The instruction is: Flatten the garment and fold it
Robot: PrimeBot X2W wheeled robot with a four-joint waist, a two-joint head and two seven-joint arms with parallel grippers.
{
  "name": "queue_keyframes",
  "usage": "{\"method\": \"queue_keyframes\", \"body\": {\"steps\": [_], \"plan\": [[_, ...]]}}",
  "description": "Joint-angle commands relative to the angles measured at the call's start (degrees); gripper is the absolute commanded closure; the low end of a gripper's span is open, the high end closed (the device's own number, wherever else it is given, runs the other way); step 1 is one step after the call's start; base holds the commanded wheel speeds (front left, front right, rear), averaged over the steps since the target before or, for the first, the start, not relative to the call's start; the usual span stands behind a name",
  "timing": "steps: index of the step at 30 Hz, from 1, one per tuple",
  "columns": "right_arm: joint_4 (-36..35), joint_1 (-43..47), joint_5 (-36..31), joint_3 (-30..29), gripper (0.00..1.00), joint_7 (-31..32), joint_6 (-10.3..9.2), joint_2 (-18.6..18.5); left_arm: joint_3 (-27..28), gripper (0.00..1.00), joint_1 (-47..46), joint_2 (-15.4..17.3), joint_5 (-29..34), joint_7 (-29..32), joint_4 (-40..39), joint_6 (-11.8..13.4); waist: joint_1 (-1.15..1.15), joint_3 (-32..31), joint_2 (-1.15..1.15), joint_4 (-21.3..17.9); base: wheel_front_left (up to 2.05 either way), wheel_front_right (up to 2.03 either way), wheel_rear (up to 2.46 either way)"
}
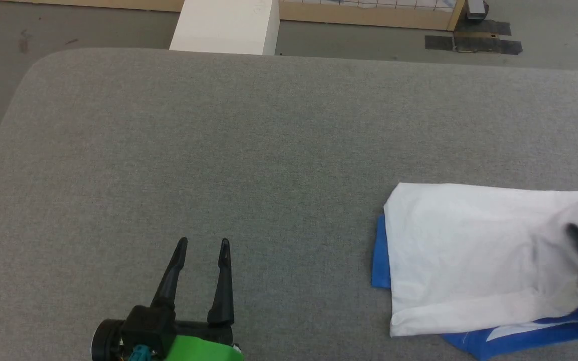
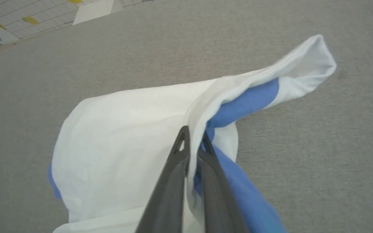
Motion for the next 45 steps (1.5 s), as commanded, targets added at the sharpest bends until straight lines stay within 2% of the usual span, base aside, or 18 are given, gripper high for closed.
{"method": "queue_keyframes", "body": {"steps": [1,7,13,17,27,28,29,30,31,34,38,45], "plan": [[-2.3,-0.2,0.9,2.5,1.00,1.6,-0.08,1.1,0.0,0.00,-0.5,-0.3,-0.6,-0.3,0.3,-0.4,0.00,-0.1,0.00,0.2,0.00,0.00,0.00],[-9.9,1.4,2.8,12.6,1.00,7.7,-0.08,3.3,-0.1,0.00,-0.9,-0.6,-1.0,-0.3,0.7,-0.8,0.00,0.2,0.00,1.4,0.00,0.00,0.00],[-10.1,1.3,3.2,19.2,1.00,9.0,-0.08,4.6,-0.2,0.00,-1.3,-0.8,-1.4,-0.3,1.0,-0.9,0.00,0.7,0.00,2.7,0.00,0.00,0.00],[-6.6,0.6,1.6,22.3,1.00,7.1,-0.08,5.4,-0.4,0.00,-1.7,-0.9,-1.5,-0.3,1.2,-0.9,0.00,1.3,0.00,3.4,0.00,0.00,0.00],[10.2,-3.7,-7.3,25.9,1.00,-0.2,-0.08,7.4,-1.7,0.00,-2.9,-1.0,-2.1,-0.3,2.0,-0.5,0.00,1.8,0.00,4.3,0.00,0.00,0.00],[11.6,-4.0,-7.9,25.9,0.92,-0.5,-0.08,7.6,-1.8,0.00,-3.0,-1.0,-2.2,-0.3,2.1,-0.5,0.00,1.5,0.00,4.4,0.00,0.00,0.00],[13.3,-4.4,-8.5,26.0,0.58,-0.6,-0.08,7.8,-2.0,0.00,-2.9,-1.0,-2.3,-0.3,2.3,-0.5,0.00,1.3,0.00,4.4,0.00,0.00,0.00],[14.4,-4.6,-8.9,26.0,0.18,-0.7,-0.08,7.9,-2.1,0.00,-2.9,-1.0,-2.4,-0.3,2.5,-0.5,0.00,1.0,0.00,4.4,0.00,0.00,0.00],[15.5,-4.9,-9.1,26.1,0.00,-0.8,-0.08,8.0,-2.2,0.00,-2.8,-1.0,-2.5,-0.3,2.7,-0.5,0.00,0.6,0.00,4.3,0.00,0.00,0.00],[16.2,-5.3,-8.0,26.6,0.00,-0.4,-0.08,8.2,-2.3,0.00,-2.1,-1.0,-2.7,-0.3,3.2,-0.5,0.00,-0.6,0.00,3.8,0.00,0.00,0.00],[12.1,-4.8,-4.7,25.4,0.00,0.4,-0.08,8.2,-1.9,0.00,-1.1,-1.0,-2.6,-0.3,3.4,-0.7,0.00,-1.7,0.00,3.0,0.00,0.00,0.00],[-1.3,-1.0,-2.8,13.6,0.00,0.7,-0.08,4.7,-1.1,0.00,0.0,-1.0,-2.4,-0.3,2.8,-0.7,0.00,-2.1,0.00,1.7,0.00,0.00,0.00]]}}
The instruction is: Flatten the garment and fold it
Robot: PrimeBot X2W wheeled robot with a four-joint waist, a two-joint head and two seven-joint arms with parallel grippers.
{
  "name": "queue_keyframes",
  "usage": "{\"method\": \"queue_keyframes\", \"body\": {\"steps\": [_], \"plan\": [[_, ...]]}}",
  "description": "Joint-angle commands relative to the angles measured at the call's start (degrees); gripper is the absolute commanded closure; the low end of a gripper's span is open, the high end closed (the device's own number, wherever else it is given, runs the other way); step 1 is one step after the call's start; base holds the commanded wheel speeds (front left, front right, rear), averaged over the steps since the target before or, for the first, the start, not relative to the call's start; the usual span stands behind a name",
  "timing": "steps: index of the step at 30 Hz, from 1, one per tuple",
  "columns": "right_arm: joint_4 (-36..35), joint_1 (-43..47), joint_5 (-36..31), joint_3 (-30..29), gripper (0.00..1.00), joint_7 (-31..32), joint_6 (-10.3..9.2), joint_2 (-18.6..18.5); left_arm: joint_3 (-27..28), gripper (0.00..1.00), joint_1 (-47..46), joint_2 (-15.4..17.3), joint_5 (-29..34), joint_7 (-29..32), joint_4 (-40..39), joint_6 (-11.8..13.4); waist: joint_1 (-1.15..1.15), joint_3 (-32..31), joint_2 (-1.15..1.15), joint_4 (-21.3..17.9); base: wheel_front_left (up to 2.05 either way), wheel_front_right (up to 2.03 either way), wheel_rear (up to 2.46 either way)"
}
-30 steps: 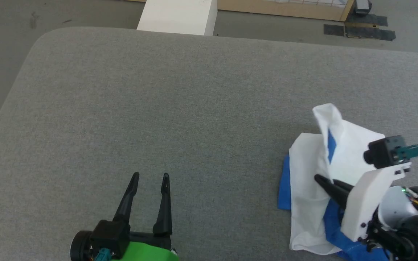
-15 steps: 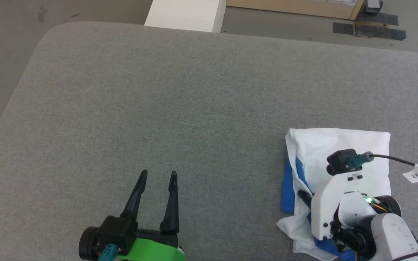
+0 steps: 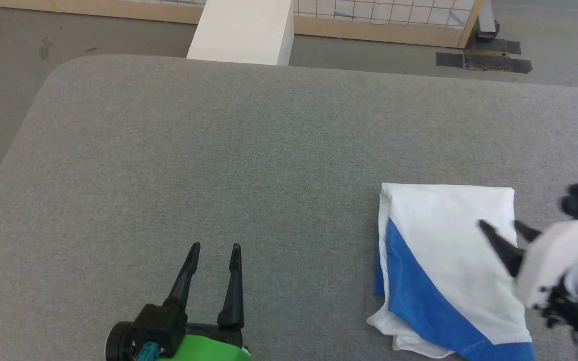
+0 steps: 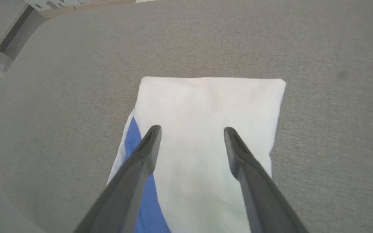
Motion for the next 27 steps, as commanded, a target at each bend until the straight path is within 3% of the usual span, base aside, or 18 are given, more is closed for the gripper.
{"method": "queue_keyframes", "body": {"steps": [1,4,9,23,24,25,26,27], "plan": [[-1.3,1.4,0.3,-2.0,0.00,0.2,-0.09,-0.2,0.3,0.00,0.8,-0.3,0.0,-0.3,-0.4,0.1,0.00,0.0,0.00,-0.3,0.00,0.00,0.00],[-3.5,3.4,-0.1,-6.5,0.00,0.7,-0.09,-0.8,0.6,0.00,0.8,-0.3,0.4,-0.3,-1.3,0.3,0.00,0.7,0.00,-0.6,0.00,0.00,0.00],[-1.9,4.9,-0.7,-9.3,0.00,0.7,-0.09,0.4,0.4,0.00,0.2,-0.3,1.1,-0.3,-1.9,0.6,0.00,2.6,0.00,-0.2,0.00,0.00,0.00],[14.1,-1.9,-2.2,-9.3,0.00,0.0,-0.09,1.9,-0.6,0.00,-2.2,-0.3,1.6,-0.3,-1.7,1.3,0.00,6.6,0.00,2.7,0.00,0.00,0.00],[15.0,-2.2,-2.3,-9.5,0.44,0.2,-0.09,2.0,-0.6,0.00,-2.3,-0.3,1.5,-0.3,-1.6,1.3,0.00,6.6,0.00,2.7,0.00,0.00,0.00],[16.0,-2.5,-2.4,-9.5,0.76,0.2,-0.09,2.1,-0.7,0.00,-2.4,-0.3,1.5,-0.3,-1.5,1.3,0.00,6.6,0.00,2.7,0.00,0.00,0.00],[16.6,-2.8,-2.4,-9.6,1.00,-0.1,-0.09,2.1,-0.8,0.00,-2.6,-0.3,1.5,-0.3,-1.5,1.3,0.00,6.4,0.00,2.7,0.00,0.00,0.00],[17.2,-3.1,-2.5,-9.5,1.00,-0.4,-0.09,2.2,-0.9,0.00,-2.7,-0.3,1.5,-0.3,-1.4,1.4,0.00,6.2,0.00,2.4,0.00,0.00,0.00]]}}
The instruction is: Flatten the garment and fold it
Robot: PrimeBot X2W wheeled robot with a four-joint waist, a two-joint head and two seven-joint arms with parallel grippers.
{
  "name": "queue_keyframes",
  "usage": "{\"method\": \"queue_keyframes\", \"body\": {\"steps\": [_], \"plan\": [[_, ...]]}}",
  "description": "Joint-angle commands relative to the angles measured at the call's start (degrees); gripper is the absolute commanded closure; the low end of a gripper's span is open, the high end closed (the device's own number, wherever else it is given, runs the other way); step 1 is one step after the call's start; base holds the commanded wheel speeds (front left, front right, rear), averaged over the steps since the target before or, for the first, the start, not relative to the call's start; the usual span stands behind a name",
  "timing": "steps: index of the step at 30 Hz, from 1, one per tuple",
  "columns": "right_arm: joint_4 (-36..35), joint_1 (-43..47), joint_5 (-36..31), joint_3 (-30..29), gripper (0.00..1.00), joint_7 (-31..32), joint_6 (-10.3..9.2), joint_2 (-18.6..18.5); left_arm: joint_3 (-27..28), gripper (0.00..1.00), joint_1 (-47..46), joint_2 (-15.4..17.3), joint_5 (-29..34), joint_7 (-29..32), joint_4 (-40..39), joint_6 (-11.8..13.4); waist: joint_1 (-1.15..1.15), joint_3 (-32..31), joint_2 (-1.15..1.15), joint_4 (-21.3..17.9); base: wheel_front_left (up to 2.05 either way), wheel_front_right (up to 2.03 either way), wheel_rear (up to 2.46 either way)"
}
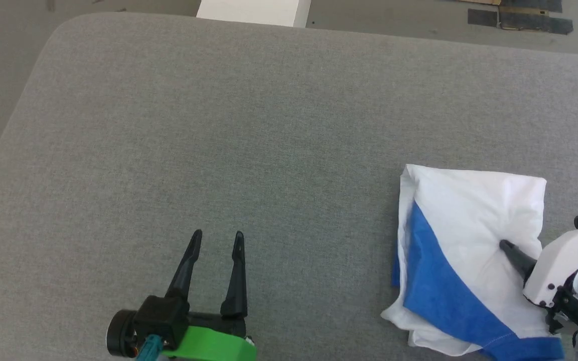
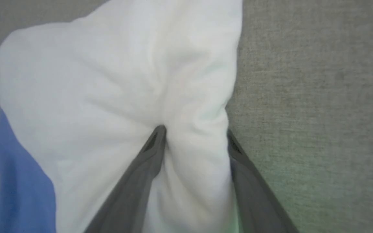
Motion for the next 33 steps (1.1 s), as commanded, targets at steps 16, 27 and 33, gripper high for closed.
{"method": "queue_keyframes", "body": {"steps": [16,27,33], "plan": [[0.2,-5.4,-0.2,6.7,1.00,-4.4,-0.10,-8.1,0.5,0.00,-1.2,0.0,2.2,-0.3,0.2,-1.0,0.00,-3.7,0.00,-9.8,0.00,0.00,0.00],[-1.5,-13.4,-1.9,12.8,1.00,-2.2,-0.10,-21.5,-0.3,0.00,-5.5,0.5,4.2,-0.2,-0.9,-0.9,0.00,4.3,0.00,-16.6,0.00,0.00,0.00],[1.0,-18.1,-2.2,13.2,1.00,-4.3,-0.10,-28.7,-0.5,0.00,-9.5,1.1,6.3,0.3,-2.7,-0.3,0.00,10.9,0.00,-18.5,0.00,0.00,0.00]]}}
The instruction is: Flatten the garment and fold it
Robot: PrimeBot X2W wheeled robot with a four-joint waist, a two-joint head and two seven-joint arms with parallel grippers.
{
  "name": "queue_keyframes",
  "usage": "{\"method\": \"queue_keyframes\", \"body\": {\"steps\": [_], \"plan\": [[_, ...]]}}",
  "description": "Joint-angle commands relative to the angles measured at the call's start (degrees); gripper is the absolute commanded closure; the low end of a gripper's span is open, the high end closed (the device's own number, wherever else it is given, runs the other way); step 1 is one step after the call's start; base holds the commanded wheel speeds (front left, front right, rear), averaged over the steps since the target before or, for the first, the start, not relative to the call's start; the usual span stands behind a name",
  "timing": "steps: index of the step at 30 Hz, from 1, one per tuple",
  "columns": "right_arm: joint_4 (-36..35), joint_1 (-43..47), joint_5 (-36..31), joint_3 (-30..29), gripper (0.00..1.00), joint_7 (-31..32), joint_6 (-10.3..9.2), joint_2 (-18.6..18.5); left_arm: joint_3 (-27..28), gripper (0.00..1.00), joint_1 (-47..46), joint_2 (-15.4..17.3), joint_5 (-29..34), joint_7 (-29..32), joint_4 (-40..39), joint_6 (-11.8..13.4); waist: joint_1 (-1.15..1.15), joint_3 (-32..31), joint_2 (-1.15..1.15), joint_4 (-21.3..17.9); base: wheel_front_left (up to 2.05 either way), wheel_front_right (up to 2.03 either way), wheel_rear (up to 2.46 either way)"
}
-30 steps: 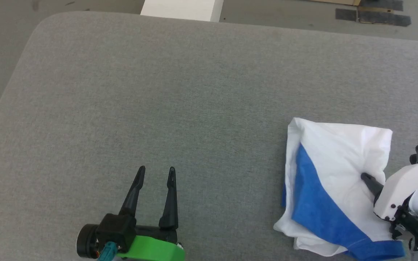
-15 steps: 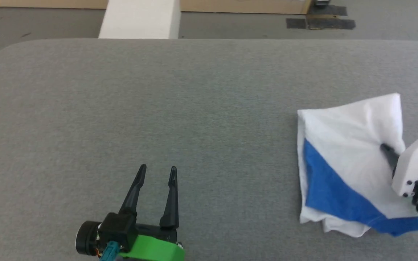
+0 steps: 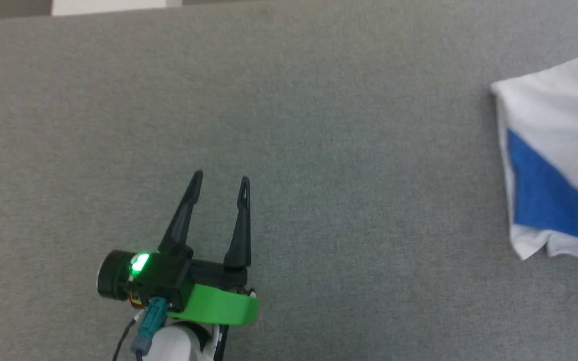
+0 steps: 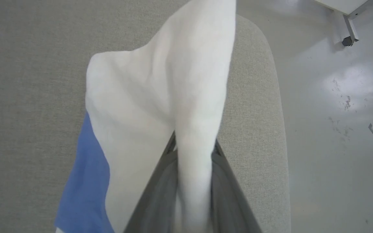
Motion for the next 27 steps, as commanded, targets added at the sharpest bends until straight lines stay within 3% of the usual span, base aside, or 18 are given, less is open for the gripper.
{"method": "queue_keyframes", "body": {"steps": [1,12,20,21,22,23,24,27], "plan": [[0.9,-1.6,-0.4,0.0,1.00,-1.0,-0.10,-1.6,0.0,0.00,-1.5,0.7,0.7,0.3,-0.6,0.5,0.00,6.4,0.00,-3.1,0.00,0.00,0.00],[11.7,-7.9,-3.9,-2.2,1.00,-8.6,-0.10,-11.6,-0.8,0.00,-6.4,2.3,4.7,2.9,-4.1,1.3,0.00,16.3,0.00,-2.7,0.00,0.00,0.00],[20.6,-12.2,-8.5,-4.0,1.00,-14.1,-0.10,-11.5,-0.4,0.00,-7.3,2.8,6.6,3.1,-7.5,3.2,0.00,19.1,0.00,-2.5,0.00,0.00,0.00],[21.4,-12.6,-8.9,-4.2,0.84,-14.6,-0.10,-11.2,-0.3,0.00,-7.3,2.9,6.7,3.1,-7.7,3.3,0.00,19.2,0.00,-2.6,0.00,0.00,0.00],[22.3,-13.2,-9.7,-4.4,0.39,-15.3,-0.10,-10.8,-0.3,0.00,-7.3,3.0,6.8,3.2,-7.8,3.5,0.00,19.1,0.00,-2.6,0.00,0.00,0.00],[23.0,-13.5,-10.3,-4.4,0.10,-16.0,-0.10,-10.6,-0.2,0.00,-7.2,3.1,6.9,3.2,-7.8,3.6,0.00,18.9,0.00,-2.7,0.00,0.00,0.00],[23.8,-13.9,-11.1,-4.2,0.00,-16.6,-0.10,-10.3,-0.2,0.00,-7.1,3.1,6.9,3.3,-7.8,3.7,0.00,18.6,0.00,-2.8,0.00,0.00,0.00],[25.9,-14.7,-12.2,-4.0,0.00,-17.9,-0.10,-9.3,-0.2,0.00,-6.7,3.1,6.7,3.2,-7.4,4.0,0.00,16.9,0.00,-3.0,0.00,0.00,0.00]]}}
